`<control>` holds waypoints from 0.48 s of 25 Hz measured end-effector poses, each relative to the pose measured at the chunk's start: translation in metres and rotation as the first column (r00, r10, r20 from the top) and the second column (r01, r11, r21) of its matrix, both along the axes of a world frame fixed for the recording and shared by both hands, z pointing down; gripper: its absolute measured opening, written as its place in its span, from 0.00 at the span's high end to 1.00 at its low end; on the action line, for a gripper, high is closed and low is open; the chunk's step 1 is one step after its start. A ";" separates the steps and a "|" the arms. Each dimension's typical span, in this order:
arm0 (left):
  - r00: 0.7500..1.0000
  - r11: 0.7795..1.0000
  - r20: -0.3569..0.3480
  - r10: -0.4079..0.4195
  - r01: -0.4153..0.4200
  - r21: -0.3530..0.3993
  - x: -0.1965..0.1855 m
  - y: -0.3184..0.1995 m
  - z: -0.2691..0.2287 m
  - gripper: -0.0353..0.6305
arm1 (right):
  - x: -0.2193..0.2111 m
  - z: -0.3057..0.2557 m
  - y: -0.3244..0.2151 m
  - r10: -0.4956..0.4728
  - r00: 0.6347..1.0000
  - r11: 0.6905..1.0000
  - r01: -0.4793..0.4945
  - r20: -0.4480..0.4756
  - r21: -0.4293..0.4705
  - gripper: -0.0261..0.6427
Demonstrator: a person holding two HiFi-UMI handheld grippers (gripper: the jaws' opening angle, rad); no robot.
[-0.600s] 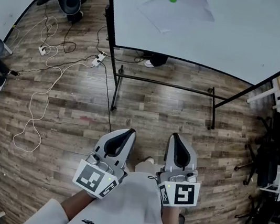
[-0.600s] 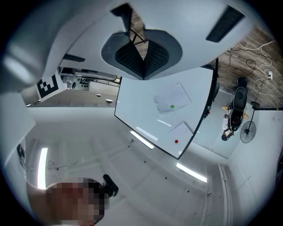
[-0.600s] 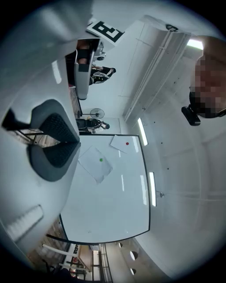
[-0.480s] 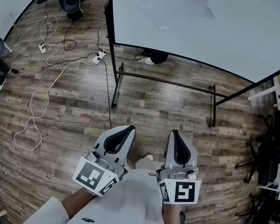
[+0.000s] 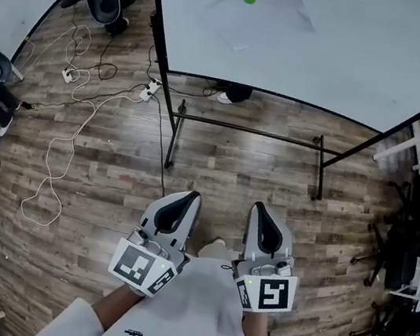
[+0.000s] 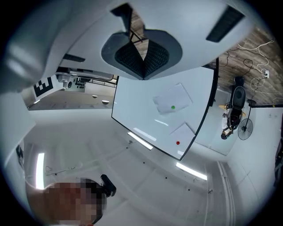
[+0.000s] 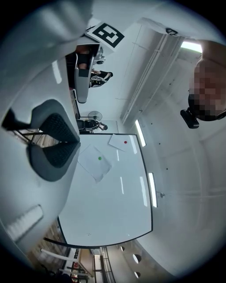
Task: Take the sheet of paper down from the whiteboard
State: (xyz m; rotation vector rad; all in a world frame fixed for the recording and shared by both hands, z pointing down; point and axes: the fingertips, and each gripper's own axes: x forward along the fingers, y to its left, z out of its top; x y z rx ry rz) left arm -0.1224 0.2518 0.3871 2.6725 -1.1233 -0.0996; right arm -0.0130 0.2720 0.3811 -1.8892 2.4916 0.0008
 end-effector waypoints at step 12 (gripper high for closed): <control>0.996 0.998 0.055 -0.064 0.064 0.001 0.088 -0.029 -0.008 0.94 | 0.111 0.007 -0.023 -0.027 0.998 1.000 0.028 0.053 -0.012 0.96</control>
